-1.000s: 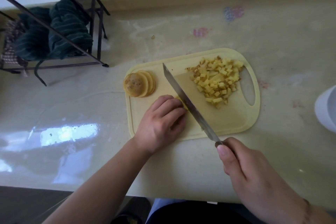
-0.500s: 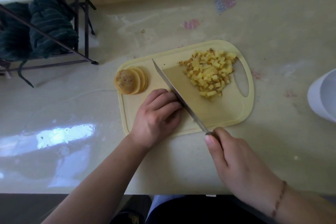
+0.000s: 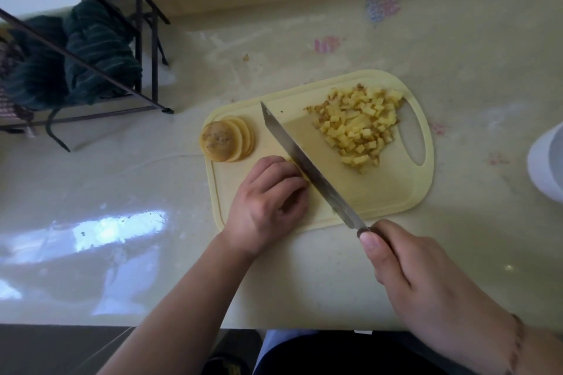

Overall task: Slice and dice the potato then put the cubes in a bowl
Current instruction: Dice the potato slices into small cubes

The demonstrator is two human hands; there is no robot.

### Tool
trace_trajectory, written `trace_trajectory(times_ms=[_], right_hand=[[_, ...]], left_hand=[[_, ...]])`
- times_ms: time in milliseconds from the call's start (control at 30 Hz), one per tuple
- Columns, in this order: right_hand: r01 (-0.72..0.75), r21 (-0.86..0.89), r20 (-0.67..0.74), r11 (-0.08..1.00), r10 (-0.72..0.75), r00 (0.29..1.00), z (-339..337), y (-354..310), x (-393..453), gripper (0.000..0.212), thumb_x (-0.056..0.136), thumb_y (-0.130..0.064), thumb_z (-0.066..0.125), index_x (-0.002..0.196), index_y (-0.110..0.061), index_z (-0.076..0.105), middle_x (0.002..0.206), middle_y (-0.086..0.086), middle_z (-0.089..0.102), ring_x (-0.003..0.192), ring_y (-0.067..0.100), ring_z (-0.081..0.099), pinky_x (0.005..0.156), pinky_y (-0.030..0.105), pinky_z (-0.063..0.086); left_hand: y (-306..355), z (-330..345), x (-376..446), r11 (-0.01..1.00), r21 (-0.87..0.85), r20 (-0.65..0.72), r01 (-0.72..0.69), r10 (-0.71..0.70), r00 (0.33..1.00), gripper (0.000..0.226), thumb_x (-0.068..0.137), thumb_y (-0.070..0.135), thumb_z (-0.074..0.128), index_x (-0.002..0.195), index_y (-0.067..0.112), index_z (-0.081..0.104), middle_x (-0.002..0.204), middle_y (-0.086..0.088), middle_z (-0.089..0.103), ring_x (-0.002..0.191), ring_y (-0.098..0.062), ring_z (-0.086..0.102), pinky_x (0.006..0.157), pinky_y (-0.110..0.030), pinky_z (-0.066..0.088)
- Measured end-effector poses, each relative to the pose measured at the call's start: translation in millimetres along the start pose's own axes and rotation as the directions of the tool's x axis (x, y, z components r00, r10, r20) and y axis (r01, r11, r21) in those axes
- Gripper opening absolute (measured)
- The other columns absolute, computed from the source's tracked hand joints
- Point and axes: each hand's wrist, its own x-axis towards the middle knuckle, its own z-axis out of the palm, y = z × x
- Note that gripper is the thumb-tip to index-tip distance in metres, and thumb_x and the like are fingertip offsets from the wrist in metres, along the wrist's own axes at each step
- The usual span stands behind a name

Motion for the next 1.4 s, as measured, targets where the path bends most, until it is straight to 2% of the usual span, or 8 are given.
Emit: trace_trajectory(times_ms=[200,433,533,633,800,1000,1133,1400], right_hand=[[-0.011,-0.018,0.043,1.000,0.012,0.999,0,0,-5,0.051,0.085,-0.067,0.017,0.074,-0.024,0.042,0.064,-0.006,0.056,0.051,0.012,0.049,0.048,0.024,0.031],[-0.048,-0.045,0.048,0.998,0.050,0.998,12,0,-8,0.049,0.082,-0.070,0.009,0.077,-0.031,0.037,0.072,-0.022,0.056,0.059,0.010,0.050,0.053,0.026,0.035],[-0.016,-0.055,0.021,0.998,0.017,1.000,18,1,8,0.041,0.086,-0.066,0.014,0.073,-0.033,0.034,0.054,-0.005,0.049,0.055,0.011,0.048,0.050,0.027,0.029],[-0.003,-0.053,-0.009,0.999,0.003,1.000,11,4,14,0.040,0.088,-0.062,0.020,0.070,-0.031,0.036,0.049,-0.005,0.044,0.055,0.009,0.049,0.051,0.028,0.028],[-0.018,-0.039,-0.044,0.999,0.016,0.999,-3,11,11,0.041,0.089,-0.061,0.023,0.070,-0.029,0.040,0.058,-0.004,0.054,0.050,0.010,0.048,0.050,0.028,0.032],[-0.056,-0.030,-0.052,0.998,0.055,0.997,-15,17,14,0.037,0.086,-0.067,0.021,0.074,-0.039,0.043,0.063,0.004,0.059,0.051,0.013,0.054,0.052,0.034,0.041],[-0.100,0.033,-0.056,0.994,0.102,0.993,-23,19,17,0.044,0.082,-0.070,0.021,0.076,-0.035,0.047,0.054,0.002,0.052,0.042,0.013,0.046,0.045,0.036,0.039],[-0.090,0.022,-0.039,0.996,0.091,0.995,-21,8,12,0.042,0.082,-0.070,0.022,0.074,-0.036,0.044,0.064,0.008,0.057,0.048,0.016,0.051,0.050,0.035,0.041]], left_hand=[[0,-1,0,1.000,-0.020,0.011,0.011,-0.011,1.000,0.005,0.083,-0.002,0.078,0.084,-0.005,0.074,0.094,-0.014,0.071,0.090,-0.034,0.065,0.088,-0.032,0.051],[-1,-1,2,0.998,-0.053,0.004,0.033,-0.033,0.999,0.009,0.079,-0.003,0.083,0.085,-0.004,0.076,0.093,-0.013,0.072,0.092,-0.033,0.067,0.088,-0.035,0.053],[-2,-1,2,0.998,-0.054,0.004,0.027,-0.027,1.000,0.008,0.079,-0.002,0.083,0.084,-0.004,0.076,0.093,-0.013,0.072,0.092,-0.032,0.066,0.088,-0.034,0.054],[-3,-1,2,0.999,-0.036,0.006,0.021,-0.020,1.000,0.007,0.081,-0.001,0.082,0.083,-0.003,0.075,0.093,-0.013,0.071,0.092,-0.031,0.064,0.090,-0.031,0.052],[-4,-5,-3,0.998,0.063,0.018,-0.019,0.018,1.000,0.005,0.086,0.009,0.079,0.086,0.004,0.078,0.095,-0.007,0.072,0.088,-0.033,0.064,0.085,-0.036,0.053],[-2,-13,-3,0.987,0.126,0.069,0.104,-0.113,0.991,0.019,0.088,0.025,0.080,0.097,0.008,0.077,0.111,-0.010,0.070,0.085,-0.027,0.068,0.072,-0.038,0.058],[1,-14,0,0.977,0.178,0.073,0.118,-0.133,0.988,0.022,0.084,0.025,0.080,0.097,0.008,0.077,0.108,-0.008,0.072,0.084,-0.027,0.071,0.066,-0.037,0.059],[2,-4,5,0.979,0.169,-0.004,0.110,-0.111,0.994,0.019,0.082,0.018,0.083,0.095,0.005,0.078,0.102,-0.012,0.072,0.081,-0.029,0.070,0.067,-0.037,0.058]])
